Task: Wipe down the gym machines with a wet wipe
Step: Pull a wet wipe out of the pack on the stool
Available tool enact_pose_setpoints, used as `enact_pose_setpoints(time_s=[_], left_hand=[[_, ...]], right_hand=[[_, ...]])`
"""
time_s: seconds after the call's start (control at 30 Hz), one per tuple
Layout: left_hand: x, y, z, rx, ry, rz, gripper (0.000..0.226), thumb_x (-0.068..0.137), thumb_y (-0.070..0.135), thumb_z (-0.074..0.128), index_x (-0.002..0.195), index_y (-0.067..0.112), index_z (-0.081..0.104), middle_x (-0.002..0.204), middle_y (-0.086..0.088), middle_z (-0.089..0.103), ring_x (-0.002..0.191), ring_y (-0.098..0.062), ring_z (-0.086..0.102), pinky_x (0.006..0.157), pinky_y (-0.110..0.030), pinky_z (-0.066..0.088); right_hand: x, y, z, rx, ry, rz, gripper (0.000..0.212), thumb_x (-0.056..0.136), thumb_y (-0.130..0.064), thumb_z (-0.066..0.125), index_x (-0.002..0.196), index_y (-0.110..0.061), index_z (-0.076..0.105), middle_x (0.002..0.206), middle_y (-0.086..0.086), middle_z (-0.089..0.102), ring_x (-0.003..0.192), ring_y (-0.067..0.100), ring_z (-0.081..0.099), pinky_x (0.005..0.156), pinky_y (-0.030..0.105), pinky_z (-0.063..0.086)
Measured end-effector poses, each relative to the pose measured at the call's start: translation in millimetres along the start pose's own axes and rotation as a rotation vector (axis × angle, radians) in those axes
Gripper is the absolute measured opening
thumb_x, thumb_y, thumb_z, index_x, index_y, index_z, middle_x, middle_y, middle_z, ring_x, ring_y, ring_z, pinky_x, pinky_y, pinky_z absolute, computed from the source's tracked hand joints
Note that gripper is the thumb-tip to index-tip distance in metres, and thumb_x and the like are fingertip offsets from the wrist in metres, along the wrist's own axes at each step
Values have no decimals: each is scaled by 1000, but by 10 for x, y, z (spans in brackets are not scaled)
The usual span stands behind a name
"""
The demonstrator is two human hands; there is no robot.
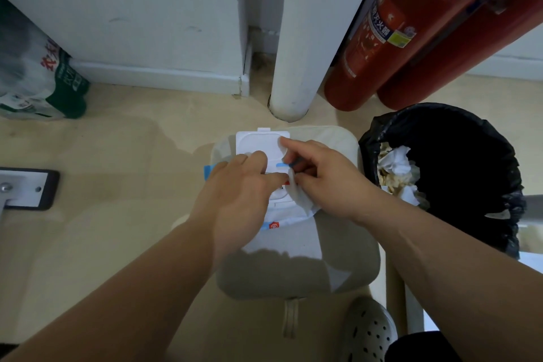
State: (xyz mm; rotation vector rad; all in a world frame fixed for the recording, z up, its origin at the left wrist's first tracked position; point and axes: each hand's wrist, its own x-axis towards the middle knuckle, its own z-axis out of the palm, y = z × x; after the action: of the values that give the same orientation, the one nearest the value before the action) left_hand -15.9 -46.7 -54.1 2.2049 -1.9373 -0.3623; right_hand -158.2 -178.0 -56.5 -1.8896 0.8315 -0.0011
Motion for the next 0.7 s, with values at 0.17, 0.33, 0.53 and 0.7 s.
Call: enact_pose_setpoints(time_s=[0.17, 0.33, 0.53, 0.7], left_hand=[[-17, -21, -16, -16, -29, 26, 36, 66, 3, 80, 94, 25, 76, 73, 0, 44, 61, -22, 44, 55, -30, 30], [-29, -91, -67, 8, -15, 7, 11, 81, 15, 70, 74, 22, 68, 75, 2, 45, 65, -20, 38, 55, -32, 30], [-296, -288, -202, 53, 67, -55, 17, 83, 25, 57, 76, 25, 72, 103, -1, 65, 85, -31, 60, 70, -39, 46], [-384, -337, -260, -125, 8, -177, 13, 75, 23, 61, 69, 24, 73, 112, 1, 72, 89, -29, 68, 66, -39, 59]], right_hand=[[-10, 20, 28, -43, -12, -21, 60, 96, 1, 59, 150, -22, 46, 116, -10, 53, 107, 14, 59, 98, 20, 47], [4, -37, 13, -137, -9, -29, 62, 95, -4, 64, 152, -22, 45, 113, -11, 53, 100, 9, 56, 93, 13, 44], [-6, -169, 25, -288, -7, -61, 59, 87, -20, 77, 141, -28, 55, 112, -12, 50, 95, 2, 51, 94, 22, 48], [16, -176, 103, -346, 67, -89, 36, 85, -21, 78, 119, -27, 69, 105, -11, 52, 91, 8, 54, 88, 26, 48]])
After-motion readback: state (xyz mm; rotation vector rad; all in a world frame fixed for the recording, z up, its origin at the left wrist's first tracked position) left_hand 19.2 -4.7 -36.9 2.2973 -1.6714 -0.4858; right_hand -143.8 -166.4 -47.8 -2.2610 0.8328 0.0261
